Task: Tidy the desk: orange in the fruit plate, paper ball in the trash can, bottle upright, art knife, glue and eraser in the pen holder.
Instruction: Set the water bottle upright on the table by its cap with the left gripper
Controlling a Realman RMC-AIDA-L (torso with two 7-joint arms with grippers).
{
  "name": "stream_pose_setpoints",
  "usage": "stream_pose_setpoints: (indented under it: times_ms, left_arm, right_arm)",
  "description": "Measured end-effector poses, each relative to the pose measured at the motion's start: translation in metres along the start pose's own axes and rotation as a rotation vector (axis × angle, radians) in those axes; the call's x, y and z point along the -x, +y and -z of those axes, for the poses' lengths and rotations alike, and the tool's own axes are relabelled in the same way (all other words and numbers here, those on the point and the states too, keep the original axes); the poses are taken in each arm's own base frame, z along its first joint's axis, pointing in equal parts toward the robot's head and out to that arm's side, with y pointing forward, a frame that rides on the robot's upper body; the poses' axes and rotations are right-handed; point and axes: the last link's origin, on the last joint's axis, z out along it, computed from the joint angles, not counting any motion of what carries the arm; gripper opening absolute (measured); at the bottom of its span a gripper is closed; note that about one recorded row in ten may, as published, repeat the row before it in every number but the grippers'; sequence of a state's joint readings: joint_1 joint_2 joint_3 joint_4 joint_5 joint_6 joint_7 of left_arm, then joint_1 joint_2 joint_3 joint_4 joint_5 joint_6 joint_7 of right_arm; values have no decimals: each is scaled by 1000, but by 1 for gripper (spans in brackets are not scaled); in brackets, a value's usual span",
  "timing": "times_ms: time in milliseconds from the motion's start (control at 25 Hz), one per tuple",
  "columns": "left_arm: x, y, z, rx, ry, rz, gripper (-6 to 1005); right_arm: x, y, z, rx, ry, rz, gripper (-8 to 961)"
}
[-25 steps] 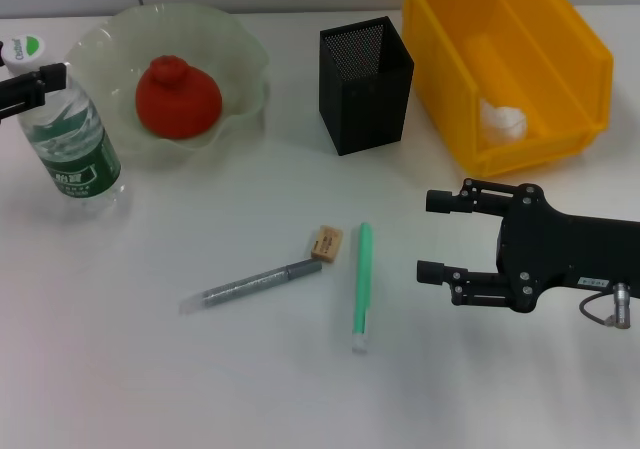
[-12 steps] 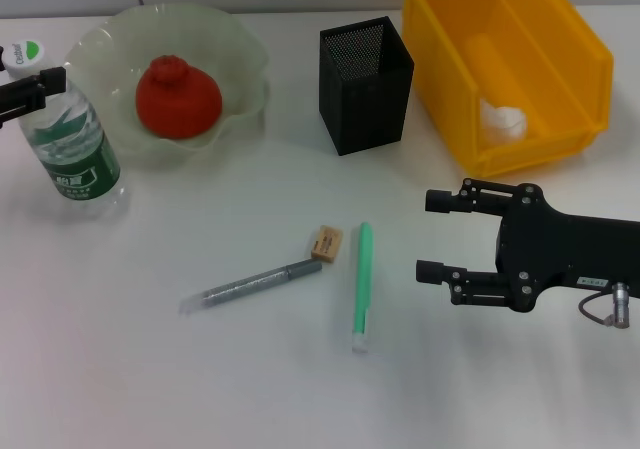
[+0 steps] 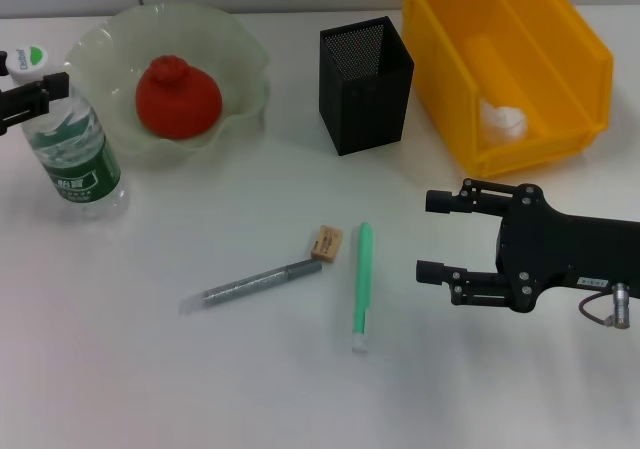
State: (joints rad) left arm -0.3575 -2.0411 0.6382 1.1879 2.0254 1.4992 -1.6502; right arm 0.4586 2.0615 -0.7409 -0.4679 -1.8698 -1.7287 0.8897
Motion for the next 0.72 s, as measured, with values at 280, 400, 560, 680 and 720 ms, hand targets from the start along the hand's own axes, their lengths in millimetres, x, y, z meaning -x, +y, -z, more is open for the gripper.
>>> stream_pose_setpoints:
  times_ms: [280, 400, 560, 680, 720]
  left_arm:
    - [5, 2, -5, 12, -2, 9, 476]
    - [5, 2, -5, 12, -2, 9, 478]
    - [7, 1, -7, 12, -2, 9, 481]
    - [7, 0, -7, 12, -2, 7, 483]
    - [7, 0, -7, 12, -2, 7, 484]
  right_arm:
    - [0, 0, 0, -1, 1, -1, 735]
    - [0, 0, 1, -2, 1, -1, 734]
    - [0, 0, 1, -1, 1, -1, 735]
    - [0, 0, 0, -1, 1, -1, 736]
    - [0, 0, 0, -1, 0, -1, 736]
